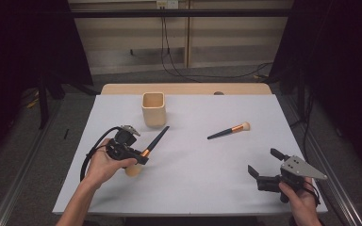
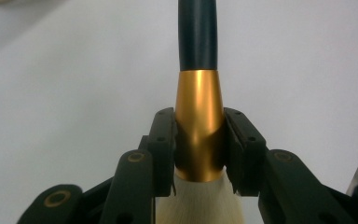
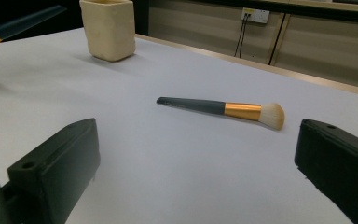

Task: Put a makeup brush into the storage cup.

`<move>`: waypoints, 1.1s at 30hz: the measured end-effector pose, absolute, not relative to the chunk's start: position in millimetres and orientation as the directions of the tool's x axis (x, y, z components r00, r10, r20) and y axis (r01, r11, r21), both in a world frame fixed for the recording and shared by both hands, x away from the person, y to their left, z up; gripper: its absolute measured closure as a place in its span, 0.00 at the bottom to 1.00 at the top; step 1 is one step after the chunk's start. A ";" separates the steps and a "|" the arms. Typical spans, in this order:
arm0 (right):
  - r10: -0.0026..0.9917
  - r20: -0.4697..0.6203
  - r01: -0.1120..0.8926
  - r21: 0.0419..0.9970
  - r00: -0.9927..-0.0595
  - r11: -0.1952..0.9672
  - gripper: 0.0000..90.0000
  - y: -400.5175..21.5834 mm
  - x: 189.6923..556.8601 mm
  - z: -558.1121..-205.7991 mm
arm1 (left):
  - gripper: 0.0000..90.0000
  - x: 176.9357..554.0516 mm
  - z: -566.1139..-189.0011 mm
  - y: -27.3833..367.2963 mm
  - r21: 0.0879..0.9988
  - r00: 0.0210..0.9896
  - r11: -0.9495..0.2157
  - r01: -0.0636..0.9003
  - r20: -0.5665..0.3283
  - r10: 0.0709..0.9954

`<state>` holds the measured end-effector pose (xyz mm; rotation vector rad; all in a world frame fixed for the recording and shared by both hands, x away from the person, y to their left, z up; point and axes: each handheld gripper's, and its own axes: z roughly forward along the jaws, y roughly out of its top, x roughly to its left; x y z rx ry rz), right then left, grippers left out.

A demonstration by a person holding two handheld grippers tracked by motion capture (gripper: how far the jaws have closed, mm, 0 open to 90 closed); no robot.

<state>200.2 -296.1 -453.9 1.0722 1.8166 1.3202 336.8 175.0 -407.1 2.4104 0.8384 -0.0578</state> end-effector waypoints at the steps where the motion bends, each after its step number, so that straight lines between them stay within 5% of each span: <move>1: 0.887 -0.032 0.242 0.957 -0.460 0.160 0.00 -296.0 200.2 -453.9 | 0.74 336.6 -406.5 176.2 0.528 0.803 -0.623 0.577 -0.224 0.552; 18: 0.888 -0.028 0.238 0.959 -0.458 0.153 0.00 -296.0 200.1 -453.5 | 0.74 321.5 -395.8 169.1 0.718 0.847 -0.515 0.468 -0.199 0.493; 33: 0.875 0.000 0.236 0.963 -0.484 0.130 0.00 -294.2 200.9 -451.7 | 0.74 322.8 -394.3 140.0 0.739 0.920 -0.558 0.377 -0.231 0.316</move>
